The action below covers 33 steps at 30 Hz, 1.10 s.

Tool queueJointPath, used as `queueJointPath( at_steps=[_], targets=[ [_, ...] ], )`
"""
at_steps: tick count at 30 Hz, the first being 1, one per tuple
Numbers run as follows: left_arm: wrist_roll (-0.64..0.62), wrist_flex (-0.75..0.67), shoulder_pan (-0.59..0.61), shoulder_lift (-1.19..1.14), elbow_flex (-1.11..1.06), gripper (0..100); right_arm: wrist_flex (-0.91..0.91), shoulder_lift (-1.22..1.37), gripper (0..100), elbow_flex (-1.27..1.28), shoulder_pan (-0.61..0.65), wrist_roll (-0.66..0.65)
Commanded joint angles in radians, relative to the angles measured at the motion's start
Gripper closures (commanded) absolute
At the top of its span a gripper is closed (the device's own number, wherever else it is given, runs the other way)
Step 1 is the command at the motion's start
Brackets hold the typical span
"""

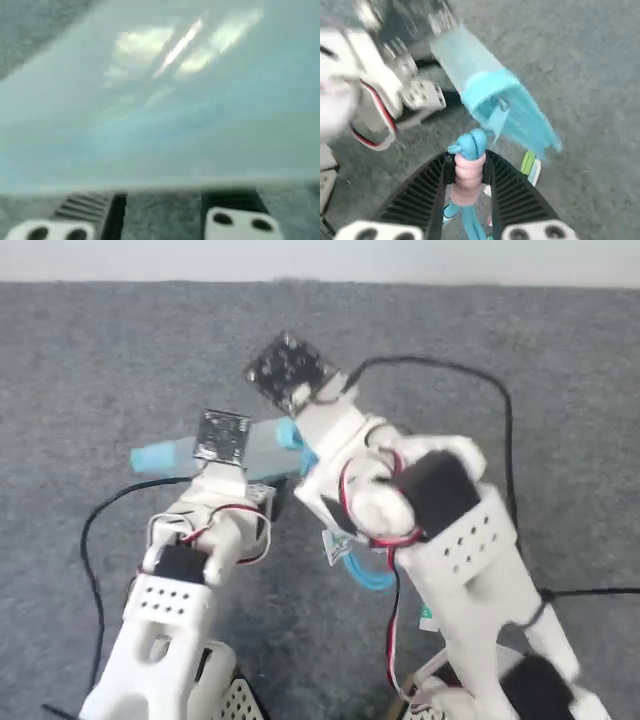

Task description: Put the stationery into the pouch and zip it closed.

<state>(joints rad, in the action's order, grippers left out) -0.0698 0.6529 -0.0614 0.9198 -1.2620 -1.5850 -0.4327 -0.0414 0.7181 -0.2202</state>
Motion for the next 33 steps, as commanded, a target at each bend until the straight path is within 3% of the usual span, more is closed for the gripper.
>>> queueJointPath(
  at_steps=[1,5,9,22,33],
  targets=[
    [-0.014,0.097,0.075,0.157,0.027,80,0.236,-0.179,99.1,0.388,0.007,-0.015],
    [0.04,0.209,0.13,0.29,0.028,80,0.429,-0.268,99.1,0.704,0.007,-0.012],
    [0.069,0.25,0.189,0.402,0.018,80,0.535,-0.269,99.1,0.853,0.007,-0.012],
    [0.104,0.273,0.253,0.488,-0.042,80,0.654,-0.269,99.2,1.0,0.005,0.032],
    [0.16,0.45,0.23,0.485,0.139,79,0.713,-0.283,99.2,1.037,-0.099,0.052]
  ],
)
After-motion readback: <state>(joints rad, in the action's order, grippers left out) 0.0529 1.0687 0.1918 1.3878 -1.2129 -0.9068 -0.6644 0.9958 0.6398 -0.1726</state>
